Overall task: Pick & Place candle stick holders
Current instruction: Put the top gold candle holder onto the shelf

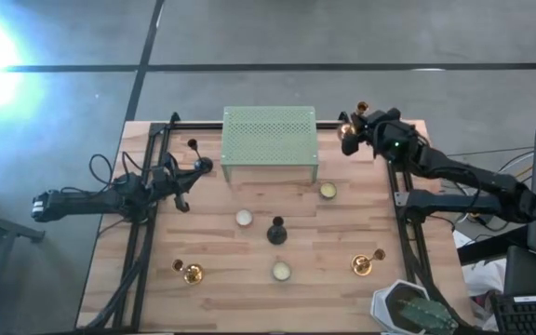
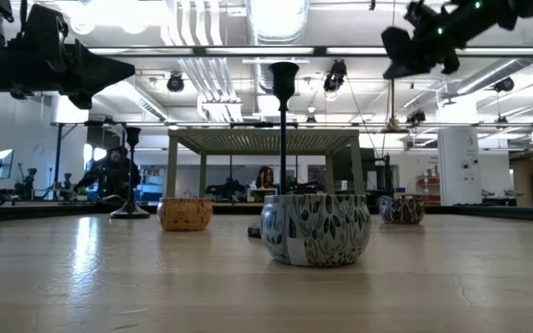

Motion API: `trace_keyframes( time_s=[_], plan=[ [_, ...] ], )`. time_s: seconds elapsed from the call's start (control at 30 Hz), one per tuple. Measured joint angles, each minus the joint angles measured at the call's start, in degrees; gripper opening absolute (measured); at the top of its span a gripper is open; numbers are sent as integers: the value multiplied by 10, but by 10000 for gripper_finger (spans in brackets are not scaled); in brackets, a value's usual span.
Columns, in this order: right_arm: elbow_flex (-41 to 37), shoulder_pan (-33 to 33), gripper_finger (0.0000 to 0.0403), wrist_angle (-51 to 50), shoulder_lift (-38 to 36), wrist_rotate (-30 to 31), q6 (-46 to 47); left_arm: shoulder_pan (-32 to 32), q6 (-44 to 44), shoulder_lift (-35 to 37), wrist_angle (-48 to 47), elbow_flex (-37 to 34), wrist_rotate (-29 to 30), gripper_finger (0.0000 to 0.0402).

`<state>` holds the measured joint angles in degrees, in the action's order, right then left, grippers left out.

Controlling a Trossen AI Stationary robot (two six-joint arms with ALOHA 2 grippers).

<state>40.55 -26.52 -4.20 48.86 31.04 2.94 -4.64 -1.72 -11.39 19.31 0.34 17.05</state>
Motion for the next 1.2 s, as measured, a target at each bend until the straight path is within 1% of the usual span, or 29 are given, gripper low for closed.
trace_keyframes(
  time_s=[0.27,0.47,0.67,0.8,0.97,1.2],
  plan=[
    [86,0,12,-9,47,-50,-38,0,5,0,0,0,0,25],
    [163,-1,12,-62,90,-67,-51,0,21,0,0,0,0,25],
    [240,-15,13,-99,148,-124,-64,0,21,0,0,0,0,25],
    [281,-35,13,-118,189,-164,-66,0,22,0,0,0,0,25],
    [314,-62,13,-119,236,-230,-64,0,22,0,0,0,0,25],
    [359,-77,13,-115,302,-289,-64,0,22,0,0,0,0,25]
  ],
)
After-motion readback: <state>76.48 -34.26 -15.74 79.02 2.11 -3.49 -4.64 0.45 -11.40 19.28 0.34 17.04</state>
